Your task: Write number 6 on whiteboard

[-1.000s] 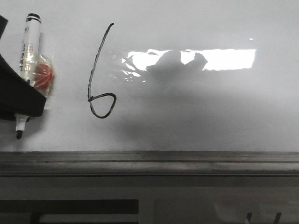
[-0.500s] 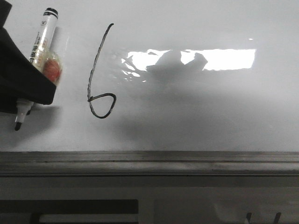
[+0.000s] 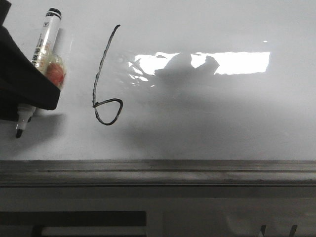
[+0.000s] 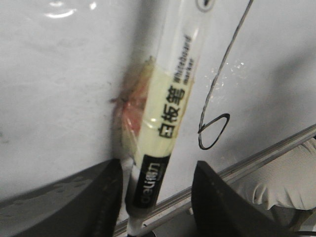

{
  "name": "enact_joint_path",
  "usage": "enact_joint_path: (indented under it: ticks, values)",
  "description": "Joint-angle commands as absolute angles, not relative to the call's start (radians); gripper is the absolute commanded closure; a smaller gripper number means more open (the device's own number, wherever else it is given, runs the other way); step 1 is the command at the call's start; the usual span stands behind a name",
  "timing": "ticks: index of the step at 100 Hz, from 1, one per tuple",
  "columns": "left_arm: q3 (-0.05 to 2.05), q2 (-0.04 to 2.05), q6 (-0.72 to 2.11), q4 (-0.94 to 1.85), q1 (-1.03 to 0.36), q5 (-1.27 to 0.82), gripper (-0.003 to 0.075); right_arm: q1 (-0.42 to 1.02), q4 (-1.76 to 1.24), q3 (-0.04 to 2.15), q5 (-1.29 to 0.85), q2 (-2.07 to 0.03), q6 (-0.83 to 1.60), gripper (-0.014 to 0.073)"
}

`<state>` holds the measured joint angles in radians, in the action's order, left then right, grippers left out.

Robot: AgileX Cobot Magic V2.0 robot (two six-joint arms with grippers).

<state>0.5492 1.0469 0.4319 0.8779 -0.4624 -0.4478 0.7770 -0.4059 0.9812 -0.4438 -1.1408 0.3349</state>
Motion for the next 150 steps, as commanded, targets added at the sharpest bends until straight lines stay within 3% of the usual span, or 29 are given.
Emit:
enact_joint_path:
  ticks: [1, 23, 53, 62, 76, 81, 89, 96, 150]
  values:
    - [0.577, 1.036, 0.432, 0.886, -0.458, -0.415, 0.0390, 0.772, -0.418, 1.006, -0.383, -1.113, 0.344, 0.0158]
    - [0.577, 0.986, 0.432, 0.856, -0.458, -0.429, 0.0275, 0.772, -0.418, 1.006, -0.383, -1.113, 0.344, 0.0158]
    - [0.577, 0.850, 0.432, 0.832, -0.458, -0.501, 0.0272, 0.772, -0.418, 1.006, -0.389, -1.105, 0.344, 0.0158]
    - [0.577, 0.792, 0.432, 0.832, -0.458, -0.513, 0.0277, 0.772, -0.418, 1.006, -0.394, -1.092, 0.344, 0.0211]
    - [0.577, 0.680, 0.432, 0.828, -0.458, -0.524, 0.0356, 0.772, -0.414, 1.002, -0.394, -1.051, 0.344, 0.0432]
    - [0.577, 0.634, 0.432, 0.824, -0.458, -0.524, 0.0430, 0.772, -0.412, 0.998, -0.390, -1.030, 0.344, 0.0519]
    - [0.577, 0.558, 0.432, 0.820, -0.458, -0.524, 0.0611, 0.772, -0.412, 0.984, -0.387, -0.991, 0.344, 0.0650]
    - [0.577, 0.488, 0.432, 0.815, -0.458, -0.524, 0.0740, 0.772, -0.412, 0.959, -0.376, -0.950, 0.344, 0.0657]
    - [0.427, -0.021, 0.432, 0.760, -0.458, -0.500, 0.0741, 0.772, -0.309, 0.535, -0.170, -0.393, 0.344, 0.0657]
